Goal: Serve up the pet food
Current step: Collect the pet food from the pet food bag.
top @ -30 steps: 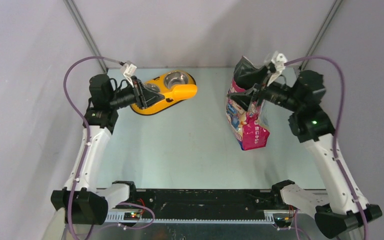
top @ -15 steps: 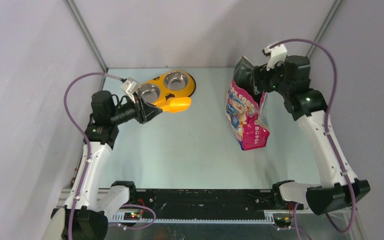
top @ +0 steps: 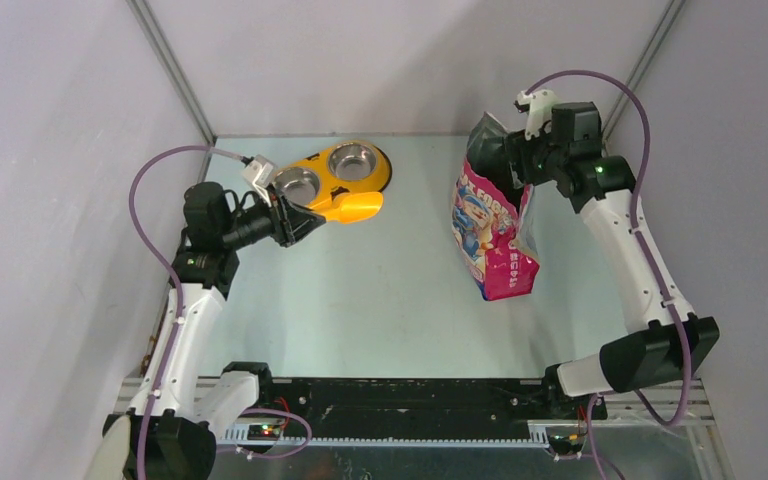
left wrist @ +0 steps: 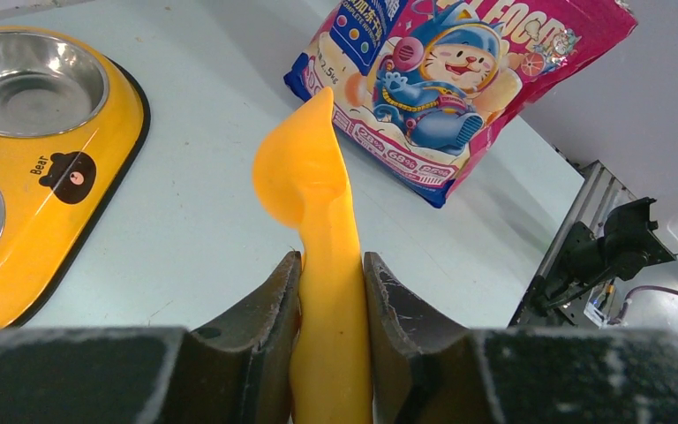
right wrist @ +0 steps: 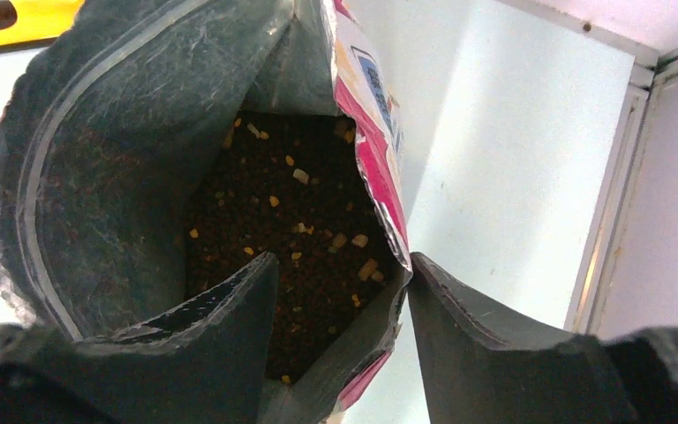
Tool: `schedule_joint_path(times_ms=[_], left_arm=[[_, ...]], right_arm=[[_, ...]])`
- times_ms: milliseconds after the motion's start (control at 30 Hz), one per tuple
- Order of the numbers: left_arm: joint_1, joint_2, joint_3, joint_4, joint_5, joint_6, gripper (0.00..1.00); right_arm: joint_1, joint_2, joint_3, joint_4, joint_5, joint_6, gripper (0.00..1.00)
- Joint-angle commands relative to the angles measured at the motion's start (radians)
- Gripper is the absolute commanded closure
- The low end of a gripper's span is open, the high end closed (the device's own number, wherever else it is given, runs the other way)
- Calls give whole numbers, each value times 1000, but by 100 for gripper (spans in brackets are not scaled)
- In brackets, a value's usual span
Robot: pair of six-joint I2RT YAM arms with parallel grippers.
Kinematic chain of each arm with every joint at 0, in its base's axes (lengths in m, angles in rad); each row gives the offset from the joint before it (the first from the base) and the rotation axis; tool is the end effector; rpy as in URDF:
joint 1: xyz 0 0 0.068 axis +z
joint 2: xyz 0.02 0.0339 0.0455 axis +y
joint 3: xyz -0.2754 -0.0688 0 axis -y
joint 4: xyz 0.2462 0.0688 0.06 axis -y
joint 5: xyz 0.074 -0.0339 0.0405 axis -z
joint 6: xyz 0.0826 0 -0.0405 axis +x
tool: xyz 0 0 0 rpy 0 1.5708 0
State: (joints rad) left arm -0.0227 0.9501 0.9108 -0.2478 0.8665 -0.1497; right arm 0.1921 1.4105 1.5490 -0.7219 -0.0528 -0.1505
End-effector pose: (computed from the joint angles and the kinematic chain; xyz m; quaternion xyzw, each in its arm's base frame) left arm 0.2290 -0.0682 0.3517 0.2047 0.7415 -0.3818 0.5124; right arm 0.3351 0.0696 0.3926 -0.1624 0.8653 0.0331 0.4731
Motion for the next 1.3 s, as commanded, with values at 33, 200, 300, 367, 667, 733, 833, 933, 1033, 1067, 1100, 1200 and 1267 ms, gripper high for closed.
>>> schedule_joint_path(times_ms=[33,200,300,367,667,733,833,933,1033,1067,1100,1200,1267], left_arm=[[7,-5,-8,61,4,-5,100],[7,0,-10,65,1,-4,100],[7,1,-13,64,-3,-3,100],[7,3,-13,66,-5,-2,100],[7,10,-16,69,-4,-4,100],[7,12,-16,71,-5,-4,100],[7,12,-17,71,-4,-4,100],[7,13,-18,71,-6,-4,100],[7,10,-18,70,-5,-4,100],[7,10,-18,70,-5,-4,100],[9,10,-18,70,-5,-4,100],[10,9,-18,70,-5,-4,100],[10,10,-17,69,-4,-5,100]], right_arm=[[0,48,120,-110,15,1,45],[16,126,219,-234,29,-4,44],[26,163,240,-262,49,-8,43],[34,179,254,-277,84,-12,42],[43,226,287,-317,118,-26,57],[44,226,297,-318,135,-30,68],[43,225,322,-322,159,-39,89],[42,225,340,-332,167,-51,100],[37,231,359,-337,180,-58,100],[29,231,361,-335,191,-58,100],[23,231,367,-323,196,-58,100],[-18,230,391,-293,202,-51,100],[-46,230,419,-277,203,-46,100]])
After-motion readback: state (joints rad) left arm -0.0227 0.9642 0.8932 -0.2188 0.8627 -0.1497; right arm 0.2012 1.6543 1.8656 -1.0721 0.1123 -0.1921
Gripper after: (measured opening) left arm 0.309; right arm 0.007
